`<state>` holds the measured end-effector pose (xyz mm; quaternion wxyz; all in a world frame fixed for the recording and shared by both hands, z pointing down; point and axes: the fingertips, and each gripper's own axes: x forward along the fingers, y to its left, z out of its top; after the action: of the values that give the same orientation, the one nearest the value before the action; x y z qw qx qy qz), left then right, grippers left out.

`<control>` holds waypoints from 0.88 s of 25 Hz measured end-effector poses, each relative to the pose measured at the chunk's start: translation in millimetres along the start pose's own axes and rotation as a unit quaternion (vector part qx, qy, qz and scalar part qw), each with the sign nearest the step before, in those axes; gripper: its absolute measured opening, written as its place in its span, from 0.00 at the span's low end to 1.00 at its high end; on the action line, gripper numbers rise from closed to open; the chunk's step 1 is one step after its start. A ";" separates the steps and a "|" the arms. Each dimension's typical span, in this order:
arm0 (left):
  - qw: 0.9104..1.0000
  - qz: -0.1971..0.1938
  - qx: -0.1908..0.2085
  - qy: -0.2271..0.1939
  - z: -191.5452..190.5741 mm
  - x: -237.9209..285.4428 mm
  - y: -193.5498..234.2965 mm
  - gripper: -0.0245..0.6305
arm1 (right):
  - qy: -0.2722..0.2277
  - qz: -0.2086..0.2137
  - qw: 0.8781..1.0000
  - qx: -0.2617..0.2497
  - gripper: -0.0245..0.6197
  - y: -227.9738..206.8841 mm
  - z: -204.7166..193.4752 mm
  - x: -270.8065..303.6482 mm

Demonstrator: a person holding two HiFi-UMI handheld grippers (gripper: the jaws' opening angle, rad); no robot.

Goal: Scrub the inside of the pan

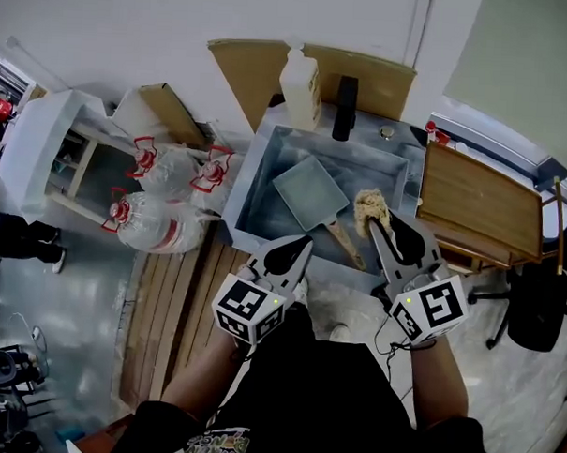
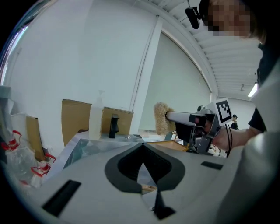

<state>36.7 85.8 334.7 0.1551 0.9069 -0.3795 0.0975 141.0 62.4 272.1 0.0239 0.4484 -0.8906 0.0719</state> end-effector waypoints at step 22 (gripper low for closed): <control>0.988 0.059 -0.121 0.077 -67.9 66.4 161.6 0.05 | 0.100 0.011 0.994 0.031 0.18 -19.7 -84.2 145.3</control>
<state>-37.4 -41.0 451.1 0.2866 0.8474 -0.4280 0.1290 68.3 -52.2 373.0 0.0979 0.4296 -0.8861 0.1437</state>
